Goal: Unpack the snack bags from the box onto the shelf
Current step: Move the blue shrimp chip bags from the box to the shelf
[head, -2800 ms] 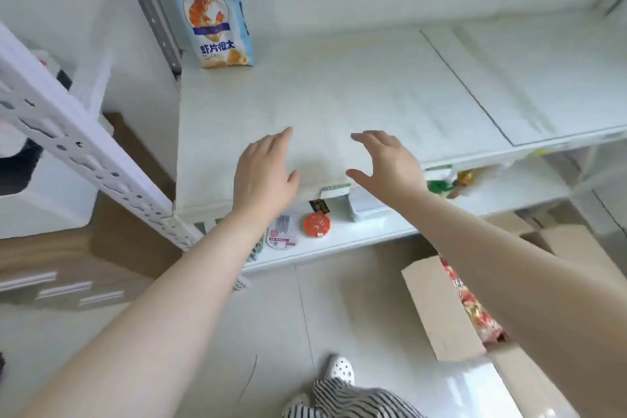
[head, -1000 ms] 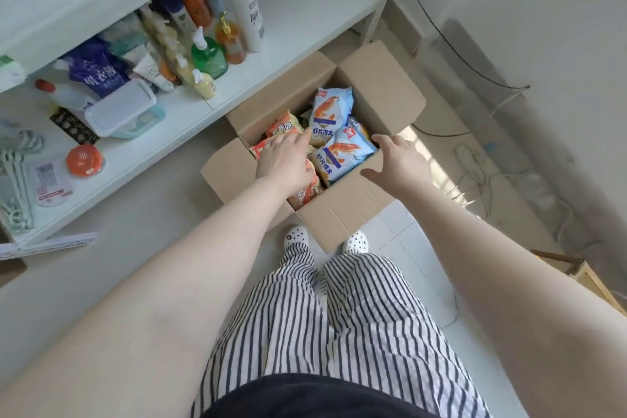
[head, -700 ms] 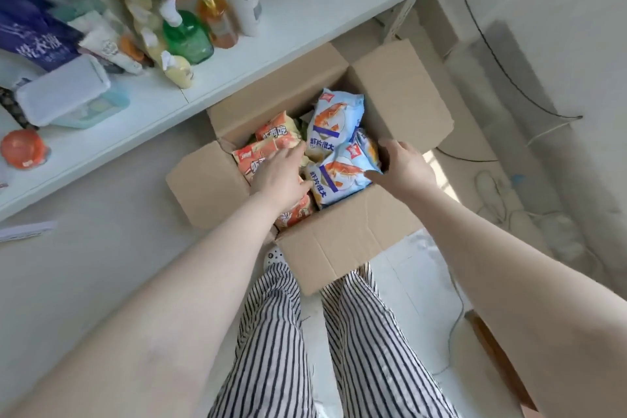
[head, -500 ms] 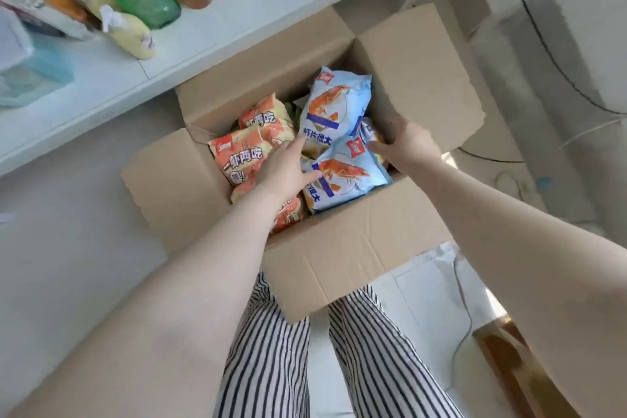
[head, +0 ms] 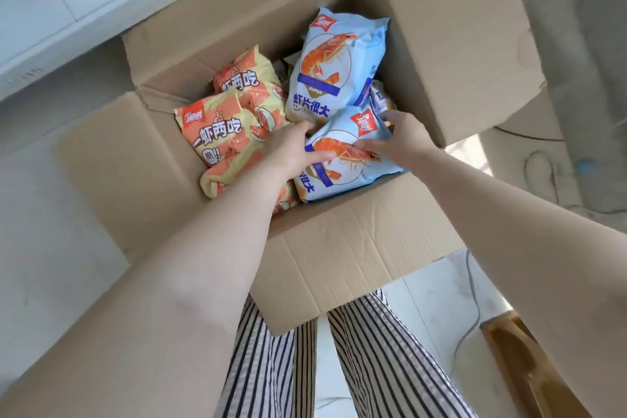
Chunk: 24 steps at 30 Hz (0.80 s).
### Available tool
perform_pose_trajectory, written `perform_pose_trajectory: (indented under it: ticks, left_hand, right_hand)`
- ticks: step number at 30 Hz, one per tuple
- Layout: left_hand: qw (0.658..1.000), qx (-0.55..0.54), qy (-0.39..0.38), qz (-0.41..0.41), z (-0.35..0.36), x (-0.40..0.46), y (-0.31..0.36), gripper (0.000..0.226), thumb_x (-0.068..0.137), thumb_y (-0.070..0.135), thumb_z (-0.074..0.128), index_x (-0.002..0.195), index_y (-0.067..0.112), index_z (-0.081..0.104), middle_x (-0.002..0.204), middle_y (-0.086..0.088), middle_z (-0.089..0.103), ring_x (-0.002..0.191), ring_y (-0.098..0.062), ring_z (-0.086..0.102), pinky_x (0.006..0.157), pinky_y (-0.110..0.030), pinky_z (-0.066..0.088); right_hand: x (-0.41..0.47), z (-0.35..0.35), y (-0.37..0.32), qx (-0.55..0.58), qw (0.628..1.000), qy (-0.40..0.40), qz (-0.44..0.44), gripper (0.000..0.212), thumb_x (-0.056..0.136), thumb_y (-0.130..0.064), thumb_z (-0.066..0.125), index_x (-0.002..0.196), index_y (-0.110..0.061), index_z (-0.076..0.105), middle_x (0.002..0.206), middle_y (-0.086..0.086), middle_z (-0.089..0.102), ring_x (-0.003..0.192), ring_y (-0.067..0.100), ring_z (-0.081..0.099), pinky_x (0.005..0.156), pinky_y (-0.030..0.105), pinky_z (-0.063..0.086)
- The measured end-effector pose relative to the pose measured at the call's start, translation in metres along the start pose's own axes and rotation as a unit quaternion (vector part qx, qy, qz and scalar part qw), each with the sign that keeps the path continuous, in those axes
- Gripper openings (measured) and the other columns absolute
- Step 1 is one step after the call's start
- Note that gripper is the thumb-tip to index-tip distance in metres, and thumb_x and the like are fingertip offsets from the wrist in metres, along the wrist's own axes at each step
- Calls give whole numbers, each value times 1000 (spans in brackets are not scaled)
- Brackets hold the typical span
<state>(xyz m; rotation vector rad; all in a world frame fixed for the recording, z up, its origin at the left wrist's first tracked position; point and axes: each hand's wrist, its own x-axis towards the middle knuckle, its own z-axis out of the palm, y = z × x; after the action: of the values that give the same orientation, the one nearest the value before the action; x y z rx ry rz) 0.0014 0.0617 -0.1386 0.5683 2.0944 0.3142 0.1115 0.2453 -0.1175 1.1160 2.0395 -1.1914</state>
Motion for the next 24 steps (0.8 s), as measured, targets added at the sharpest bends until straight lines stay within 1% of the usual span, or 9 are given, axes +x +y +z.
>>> perform_pose_trajectory:
  ticks: [5,7,10,12,15,18,20,22,24]
  left_hand:
    - [999,-4,-35,40,-24,-13,10,78,67,71,65,129,26,54,131,-3,47,126,-26,37,102,-38,34]
    - [994,-40,-89,46,-38,-16,15,95,51,77,67,127,22,51,129,0,51,121,-21,45,103,-39,40]
    - [981,-141,-129,39,-57,-22,21,90,50,63,78,125,22,48,122,6,61,109,-14,59,97,-34,48]
    - [978,-191,-81,19,-65,-23,16,78,58,46,86,123,19,51,115,5,65,103,-12,63,91,-30,50]
    - [965,-255,44,-31,-74,-26,-5,62,62,36,88,112,15,56,96,10,67,85,-4,64,76,-22,51]
    - [936,-303,156,-84,-78,-29,-29,54,66,35,86,107,16,58,98,5,68,87,-12,65,75,-26,48]
    - [913,-341,193,-112,-77,-29,-38,49,67,38,85,103,17,58,99,3,69,89,-15,67,77,-28,52]
    - [895,-371,209,-136,-74,-26,-42,51,66,42,85,101,18,58,98,2,70,87,-15,69,78,-32,56]
    - [883,-377,229,-159,-68,-22,-43,53,64,46,84,102,18,58,95,5,68,84,-13,68,74,-30,55]
  right_hand:
    - [-12,-25,-3,151,987,-52,-19,40,70,-25,86,104,-20,66,96,-5,72,83,9,70,72,21,58]
    - [-12,-39,-7,198,976,-85,-25,46,66,-26,86,107,-16,68,99,1,75,86,16,73,76,30,60]
    - [-5,-53,-21,213,968,-131,-25,56,58,-34,86,107,-15,70,104,7,75,93,25,73,82,37,59]
    - [2,-55,-31,233,964,-123,-28,53,62,-36,90,106,-16,71,104,8,75,92,24,72,81,34,59]
    - [18,-47,-40,287,958,-9,0,46,75,-42,80,106,-10,69,96,3,71,75,12,66,67,22,55]
    - [34,-24,-43,266,960,70,43,53,74,-50,76,82,0,63,70,4,54,59,15,47,60,26,41]
    - [44,-3,-50,240,964,87,80,52,74,-52,78,70,-9,49,63,-2,52,52,11,45,58,24,40]
    - [53,16,-60,251,958,95,103,61,64,-60,81,90,-11,55,89,0,60,68,10,57,67,28,50]
    - [63,29,-67,233,956,121,130,81,64,-61,80,120,-9,53,120,3,50,93,16,55,85,36,52]
